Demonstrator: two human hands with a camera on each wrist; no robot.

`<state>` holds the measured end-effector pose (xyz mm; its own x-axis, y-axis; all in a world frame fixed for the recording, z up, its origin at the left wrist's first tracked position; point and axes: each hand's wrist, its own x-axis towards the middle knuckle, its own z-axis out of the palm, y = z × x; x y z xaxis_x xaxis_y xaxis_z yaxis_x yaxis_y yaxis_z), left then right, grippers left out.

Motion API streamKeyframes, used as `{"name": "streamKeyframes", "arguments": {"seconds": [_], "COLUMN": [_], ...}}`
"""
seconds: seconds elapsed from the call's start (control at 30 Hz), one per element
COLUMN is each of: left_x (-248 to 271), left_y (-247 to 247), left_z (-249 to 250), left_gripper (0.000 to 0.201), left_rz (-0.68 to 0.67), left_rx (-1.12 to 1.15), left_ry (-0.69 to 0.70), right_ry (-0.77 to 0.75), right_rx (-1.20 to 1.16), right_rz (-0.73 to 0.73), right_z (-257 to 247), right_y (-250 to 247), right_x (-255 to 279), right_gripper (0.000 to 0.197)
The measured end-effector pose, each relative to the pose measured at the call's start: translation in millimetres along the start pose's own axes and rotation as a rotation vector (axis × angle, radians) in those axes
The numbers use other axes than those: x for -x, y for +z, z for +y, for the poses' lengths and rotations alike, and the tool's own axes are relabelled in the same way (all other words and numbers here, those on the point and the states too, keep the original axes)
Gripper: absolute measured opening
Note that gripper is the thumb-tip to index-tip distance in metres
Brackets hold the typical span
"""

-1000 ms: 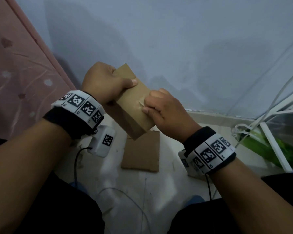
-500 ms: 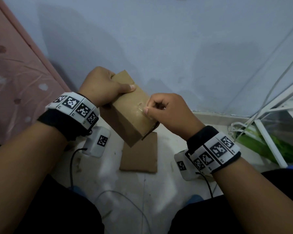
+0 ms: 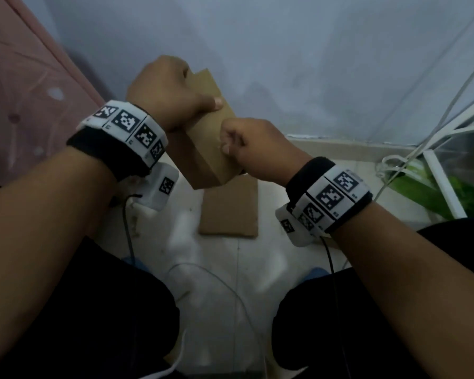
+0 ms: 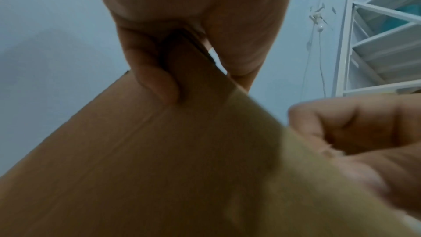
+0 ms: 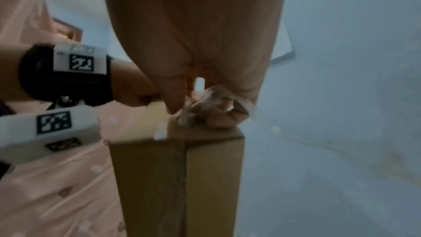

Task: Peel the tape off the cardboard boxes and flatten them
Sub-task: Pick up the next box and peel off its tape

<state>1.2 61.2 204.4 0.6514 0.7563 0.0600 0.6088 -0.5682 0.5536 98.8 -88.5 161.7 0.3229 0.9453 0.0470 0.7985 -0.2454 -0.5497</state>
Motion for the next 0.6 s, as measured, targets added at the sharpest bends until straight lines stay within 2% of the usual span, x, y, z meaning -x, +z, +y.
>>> {"name": "streamKeyframes", "arguments": {"seconds": [0.1, 0.17, 0.4, 0.47, 0.6], "left_x": [-6.3, -9.7, -17.5, -19.2, -24.6], "left_y": [2.6, 5.2, 6.9, 5.4, 0.8], "left_z": [-6.3, -10.9, -25.4, -27.7, -35.8], "left_gripper": [0.055, 0.049, 0.047, 0.046, 0.043], "left_rz": [0.04, 0.029, -0.042, -0.038, -0.007], "left_rx": [-0.019, -0.048, -0.061, -0.05, -0.04], "left_ry": [0.023, 0.033, 0.043, 0.049, 0.014], "right_ry": [-0.101, -0.147, -0.115, -0.127, -0.121], "right_rx": [-0.054, -0.111, -0.558, -0.711, -0.982], "right_rz": [0.045, 0.038, -0.091, -0.123, -0.213], "right_z": [-0.2, -2.0, -3.0, -2.1, -7.8], "right_y": [1.4, 2.5, 1.6, -1.8, -13.0], "right_x": [1.8, 3.0, 10.6, 10.8, 14.9], "right_gripper": [0.006, 0.014, 0.012, 0.019, 0.014]}}
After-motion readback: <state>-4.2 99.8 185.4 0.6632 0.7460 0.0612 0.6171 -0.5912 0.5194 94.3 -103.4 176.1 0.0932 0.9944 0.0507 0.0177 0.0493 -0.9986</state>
